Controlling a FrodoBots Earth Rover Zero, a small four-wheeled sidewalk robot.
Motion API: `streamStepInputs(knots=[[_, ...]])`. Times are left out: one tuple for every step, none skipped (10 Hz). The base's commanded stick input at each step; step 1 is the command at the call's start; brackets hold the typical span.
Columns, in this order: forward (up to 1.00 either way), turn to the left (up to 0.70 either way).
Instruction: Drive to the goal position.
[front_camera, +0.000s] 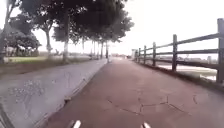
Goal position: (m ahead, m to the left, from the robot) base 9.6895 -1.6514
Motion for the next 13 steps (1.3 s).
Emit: streamStepInputs(knots=[[0.70, 0.07], [0.70, 0.07], [0.70, 0.07], [0.70, 0.07], [0.70, 0.07], [0.70, 0.07], [0.70, 0.07], [0.70, 0.07], [0.70, 0.07], [0.70, 0.07], [0.70, 0.07], [0.70, 0.07], [0.70, 0.07]])
